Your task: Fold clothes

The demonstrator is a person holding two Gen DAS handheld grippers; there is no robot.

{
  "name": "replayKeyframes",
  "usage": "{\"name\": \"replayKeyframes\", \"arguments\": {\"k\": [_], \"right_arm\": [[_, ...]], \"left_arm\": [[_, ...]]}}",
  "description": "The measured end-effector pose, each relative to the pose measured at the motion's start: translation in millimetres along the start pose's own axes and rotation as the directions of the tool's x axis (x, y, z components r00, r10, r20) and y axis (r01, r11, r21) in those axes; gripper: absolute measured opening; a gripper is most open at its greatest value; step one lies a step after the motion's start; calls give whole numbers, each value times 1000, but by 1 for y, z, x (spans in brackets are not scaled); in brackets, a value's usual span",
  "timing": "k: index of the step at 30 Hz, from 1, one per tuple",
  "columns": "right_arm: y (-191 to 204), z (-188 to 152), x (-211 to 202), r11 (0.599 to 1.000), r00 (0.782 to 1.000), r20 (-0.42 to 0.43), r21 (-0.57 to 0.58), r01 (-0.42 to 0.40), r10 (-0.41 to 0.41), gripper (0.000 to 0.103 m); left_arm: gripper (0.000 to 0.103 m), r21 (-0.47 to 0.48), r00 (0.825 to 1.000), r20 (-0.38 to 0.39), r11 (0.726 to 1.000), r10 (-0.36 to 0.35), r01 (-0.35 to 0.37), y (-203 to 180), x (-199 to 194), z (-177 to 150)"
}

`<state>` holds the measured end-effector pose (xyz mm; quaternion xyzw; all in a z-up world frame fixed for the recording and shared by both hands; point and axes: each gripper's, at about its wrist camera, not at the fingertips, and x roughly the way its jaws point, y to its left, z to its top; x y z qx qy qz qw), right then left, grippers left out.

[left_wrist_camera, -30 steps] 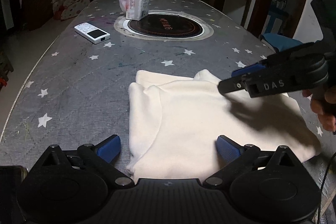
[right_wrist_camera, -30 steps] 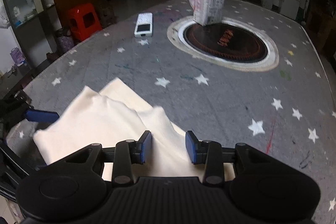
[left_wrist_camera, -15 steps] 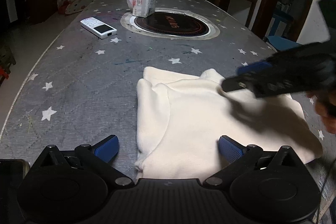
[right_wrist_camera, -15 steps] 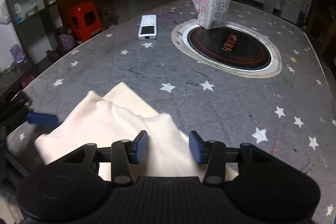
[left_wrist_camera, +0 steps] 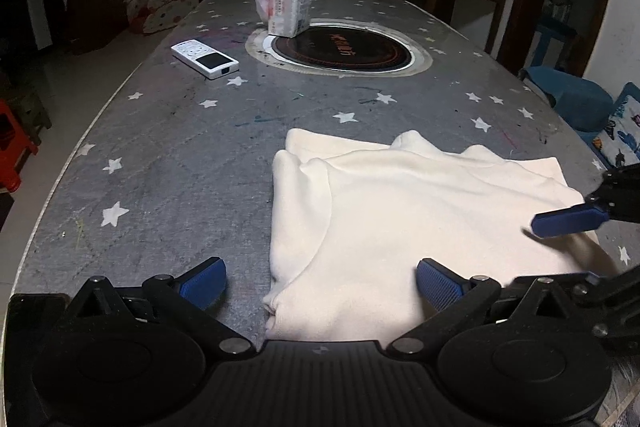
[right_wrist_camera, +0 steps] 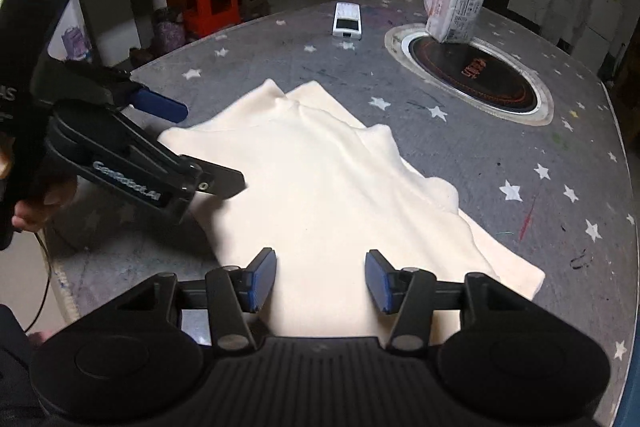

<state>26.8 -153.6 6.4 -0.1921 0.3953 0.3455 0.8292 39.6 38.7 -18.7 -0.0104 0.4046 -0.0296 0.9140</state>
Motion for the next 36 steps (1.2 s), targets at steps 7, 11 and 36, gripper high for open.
{"name": "replayKeyframes", "arguments": {"k": [7,11,36], "right_arm": [[10,-15,-3,1000,1000,19,-25,16,-15,51],[8,-25,-10,999,999,28,-14,29,-29,51],[-13,-53,-17,997,996,-50,-6,72,-72,50]], "left_arm": [[103,-4,1000,18,1000,24,-24,0,-9,2],[103,15,999,42,1000,18,-18,-5,-14,2],[103,59,1000,-11,998,-23,24,-30,1,-13]]}}
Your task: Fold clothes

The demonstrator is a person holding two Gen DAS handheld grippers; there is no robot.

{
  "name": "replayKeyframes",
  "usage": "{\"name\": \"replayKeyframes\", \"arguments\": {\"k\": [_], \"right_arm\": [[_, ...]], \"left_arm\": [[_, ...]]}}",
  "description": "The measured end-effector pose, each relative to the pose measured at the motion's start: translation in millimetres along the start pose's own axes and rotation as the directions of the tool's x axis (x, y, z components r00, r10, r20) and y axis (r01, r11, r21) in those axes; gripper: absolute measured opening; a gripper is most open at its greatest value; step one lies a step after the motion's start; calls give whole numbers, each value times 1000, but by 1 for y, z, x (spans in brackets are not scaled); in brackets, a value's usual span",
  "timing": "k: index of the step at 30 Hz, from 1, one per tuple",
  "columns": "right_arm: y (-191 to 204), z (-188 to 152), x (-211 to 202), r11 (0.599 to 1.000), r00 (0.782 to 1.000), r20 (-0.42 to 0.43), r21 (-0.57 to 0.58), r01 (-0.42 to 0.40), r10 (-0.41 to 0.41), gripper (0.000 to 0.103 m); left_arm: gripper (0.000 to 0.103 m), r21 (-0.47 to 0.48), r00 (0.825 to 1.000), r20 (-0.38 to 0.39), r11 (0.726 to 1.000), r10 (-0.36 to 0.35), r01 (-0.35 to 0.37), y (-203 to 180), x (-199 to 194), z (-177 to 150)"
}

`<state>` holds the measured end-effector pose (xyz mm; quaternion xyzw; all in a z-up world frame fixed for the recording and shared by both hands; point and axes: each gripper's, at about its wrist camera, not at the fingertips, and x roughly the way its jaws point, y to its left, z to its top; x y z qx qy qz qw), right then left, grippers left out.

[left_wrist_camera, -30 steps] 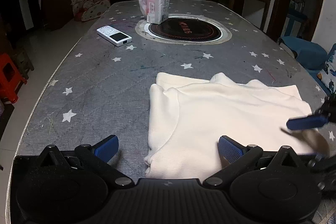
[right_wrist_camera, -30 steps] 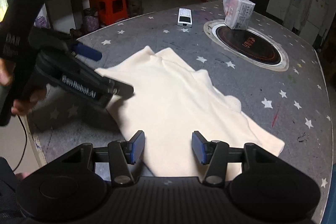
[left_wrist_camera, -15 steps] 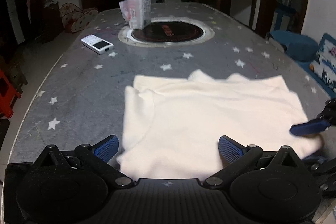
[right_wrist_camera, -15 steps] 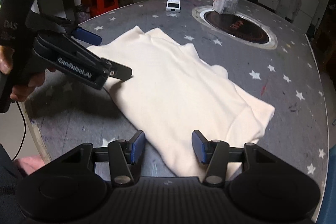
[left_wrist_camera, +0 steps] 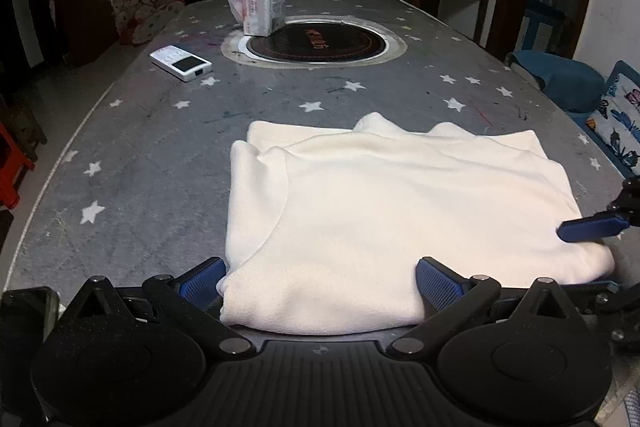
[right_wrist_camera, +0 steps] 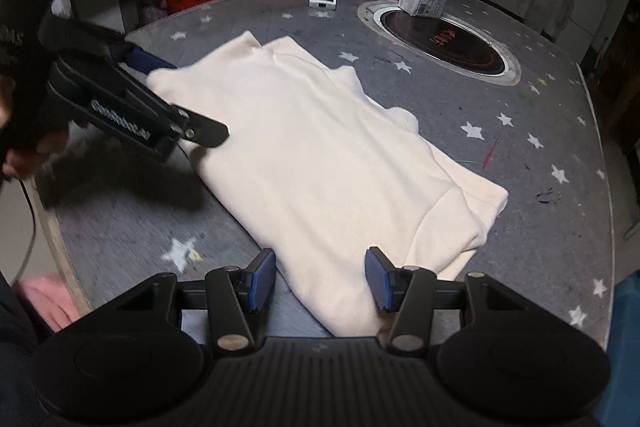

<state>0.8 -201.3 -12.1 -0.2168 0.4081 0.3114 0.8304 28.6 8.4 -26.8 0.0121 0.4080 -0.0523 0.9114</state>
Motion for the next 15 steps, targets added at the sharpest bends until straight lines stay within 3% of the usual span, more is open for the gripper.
{"name": "replayKeyframes", "arguments": {"k": [10,15], "right_arm": [[-14,-1,1,1000,999,-28,19,23,-22,50],[-23,5,-4,998,1000,-24,61,-14,15,50]], "left_arm": [[103,20,999,-16,999,-47,47,-7,0,-1],[103,33,999,3,999,-36,36,-1,-9,5]]}}
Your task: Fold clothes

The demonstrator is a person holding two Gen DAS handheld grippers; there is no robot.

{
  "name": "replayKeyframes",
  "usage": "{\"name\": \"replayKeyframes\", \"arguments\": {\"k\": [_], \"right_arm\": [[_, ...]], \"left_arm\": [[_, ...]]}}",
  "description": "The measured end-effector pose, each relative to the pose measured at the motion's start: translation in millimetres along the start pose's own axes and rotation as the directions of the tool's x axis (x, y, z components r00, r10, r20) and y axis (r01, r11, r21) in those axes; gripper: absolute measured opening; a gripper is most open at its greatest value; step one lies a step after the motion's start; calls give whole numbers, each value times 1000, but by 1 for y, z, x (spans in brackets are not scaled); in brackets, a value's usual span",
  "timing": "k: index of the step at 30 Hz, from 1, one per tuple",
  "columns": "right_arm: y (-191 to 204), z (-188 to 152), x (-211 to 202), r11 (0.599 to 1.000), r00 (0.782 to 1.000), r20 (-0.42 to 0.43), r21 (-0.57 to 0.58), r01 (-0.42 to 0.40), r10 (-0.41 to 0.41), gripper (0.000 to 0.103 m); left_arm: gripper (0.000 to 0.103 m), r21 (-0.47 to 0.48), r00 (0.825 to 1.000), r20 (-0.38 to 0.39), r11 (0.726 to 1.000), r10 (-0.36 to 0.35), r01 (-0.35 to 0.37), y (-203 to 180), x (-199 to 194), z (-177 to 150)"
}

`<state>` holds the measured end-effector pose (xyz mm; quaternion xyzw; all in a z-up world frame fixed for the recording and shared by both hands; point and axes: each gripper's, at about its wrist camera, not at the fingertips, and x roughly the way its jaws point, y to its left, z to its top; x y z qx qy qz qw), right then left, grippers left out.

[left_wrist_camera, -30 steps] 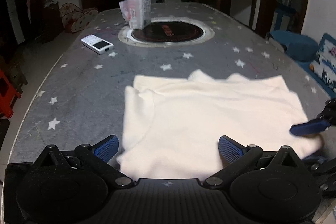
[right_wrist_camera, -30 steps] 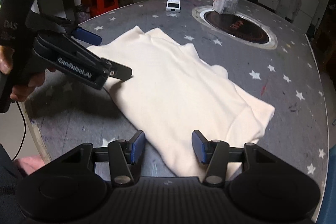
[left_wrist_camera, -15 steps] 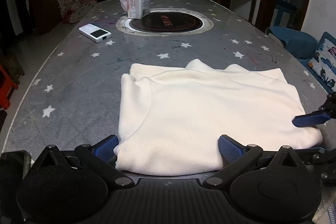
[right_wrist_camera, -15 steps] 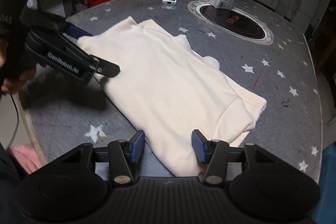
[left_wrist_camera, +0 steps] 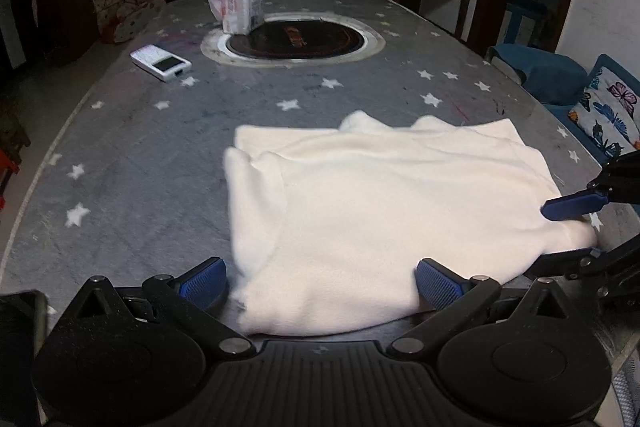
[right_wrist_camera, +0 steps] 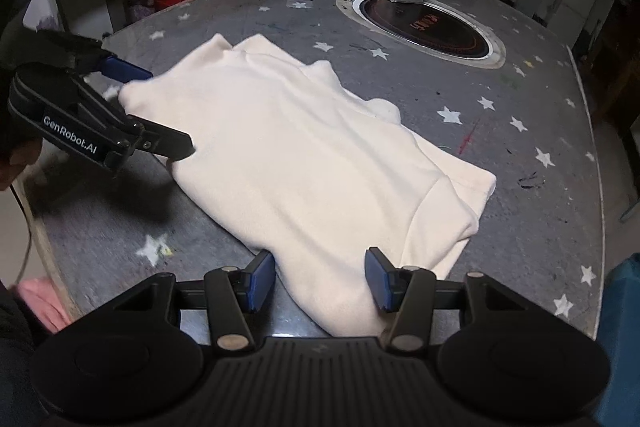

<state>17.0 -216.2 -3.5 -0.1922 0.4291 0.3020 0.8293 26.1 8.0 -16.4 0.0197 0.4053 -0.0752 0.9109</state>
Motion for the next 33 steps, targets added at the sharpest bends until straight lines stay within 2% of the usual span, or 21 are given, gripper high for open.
{"name": "replayKeyframes", "arguments": {"k": [8,14,16,22,26,30,33], "right_arm": [[-17,19,-3,998,999,42,55,-21,19,50],[-31,18,-4,992,997,9,96,-76,76,51],[-32,16,-9,994,997,9,86,-71,71,51],[-46,30,-12,991,998,53,124,-52,46,50],[-62,28,-23,981,995,56,170,-96,88,50],[-71,23,-30,984,999,47,178,-9,1,49],[-76,26,-24,975,998,70,222,-16,0,46]], "left_arm": [[103,1,998,53,1000,20,-20,11,-12,19],[103,-2,998,58,1000,25,-25,14,-10,25],[103,0,998,53,1000,24,-24,13,-7,26],[103,49,998,54,999,-13,11,-8,3,29],[103,87,998,60,996,-23,17,-19,7,30],[103,87,997,46,995,-59,55,-28,16,32],[103,119,996,44,990,-81,75,-42,21,30]]}}
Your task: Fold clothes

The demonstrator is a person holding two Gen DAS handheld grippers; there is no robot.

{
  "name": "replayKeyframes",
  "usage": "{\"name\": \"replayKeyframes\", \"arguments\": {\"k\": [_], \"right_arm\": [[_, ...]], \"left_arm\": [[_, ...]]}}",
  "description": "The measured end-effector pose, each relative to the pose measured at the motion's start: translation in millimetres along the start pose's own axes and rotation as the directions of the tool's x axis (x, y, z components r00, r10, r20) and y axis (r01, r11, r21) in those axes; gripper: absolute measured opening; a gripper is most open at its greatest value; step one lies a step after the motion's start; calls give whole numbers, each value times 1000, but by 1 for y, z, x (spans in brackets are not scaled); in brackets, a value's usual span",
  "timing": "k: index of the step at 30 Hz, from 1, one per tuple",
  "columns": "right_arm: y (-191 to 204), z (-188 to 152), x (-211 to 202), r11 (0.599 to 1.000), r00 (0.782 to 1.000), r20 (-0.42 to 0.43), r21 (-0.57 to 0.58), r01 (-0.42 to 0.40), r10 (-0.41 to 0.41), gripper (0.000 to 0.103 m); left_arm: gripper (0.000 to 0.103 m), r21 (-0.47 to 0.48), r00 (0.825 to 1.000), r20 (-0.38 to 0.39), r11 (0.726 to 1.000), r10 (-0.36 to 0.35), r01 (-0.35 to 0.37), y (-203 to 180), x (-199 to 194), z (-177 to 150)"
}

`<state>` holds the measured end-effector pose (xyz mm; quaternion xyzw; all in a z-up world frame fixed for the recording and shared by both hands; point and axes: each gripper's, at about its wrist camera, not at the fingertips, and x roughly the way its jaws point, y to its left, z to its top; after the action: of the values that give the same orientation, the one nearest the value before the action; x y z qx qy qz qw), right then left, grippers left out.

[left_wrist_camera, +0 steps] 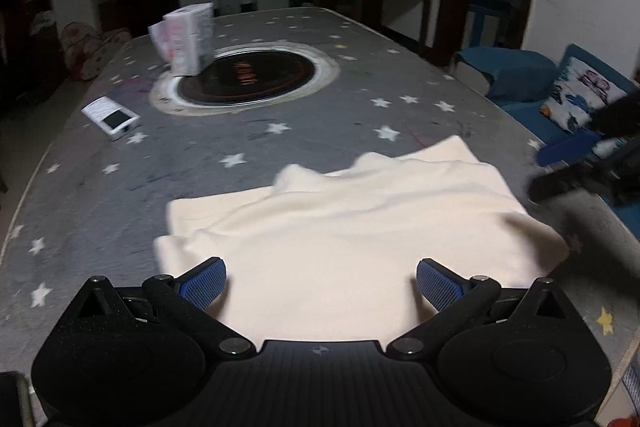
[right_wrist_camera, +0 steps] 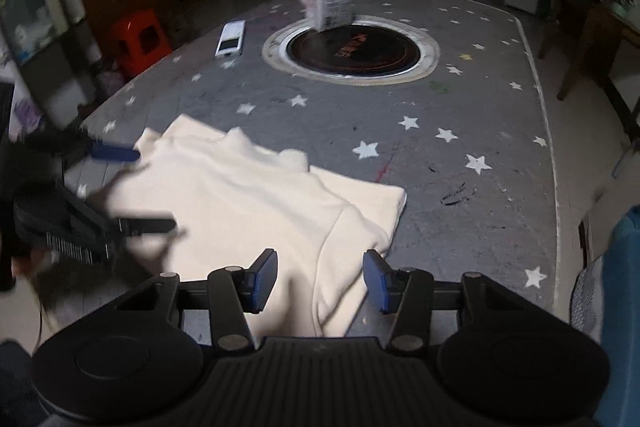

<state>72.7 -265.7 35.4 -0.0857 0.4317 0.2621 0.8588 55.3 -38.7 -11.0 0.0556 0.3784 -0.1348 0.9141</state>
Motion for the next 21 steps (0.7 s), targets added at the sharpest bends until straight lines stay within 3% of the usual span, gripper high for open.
{"name": "replayKeyframes", "arguments": {"k": [7,13,21], "right_arm": [[9,22,44,998,998,-7,21,-55,55,29],[16,37,82,999,999,-24,28,-42,43,17],[17,41,94,999,999,-26,35,-18,19,17]], "left_arm": [[103,10,999,-33,1000,-19,20,-10,7,-9],[103,1,998,-43,999,-36,36,-8,10,-10],[103,-12,997,-45,998,-57,57,-1,9,-8]]}}
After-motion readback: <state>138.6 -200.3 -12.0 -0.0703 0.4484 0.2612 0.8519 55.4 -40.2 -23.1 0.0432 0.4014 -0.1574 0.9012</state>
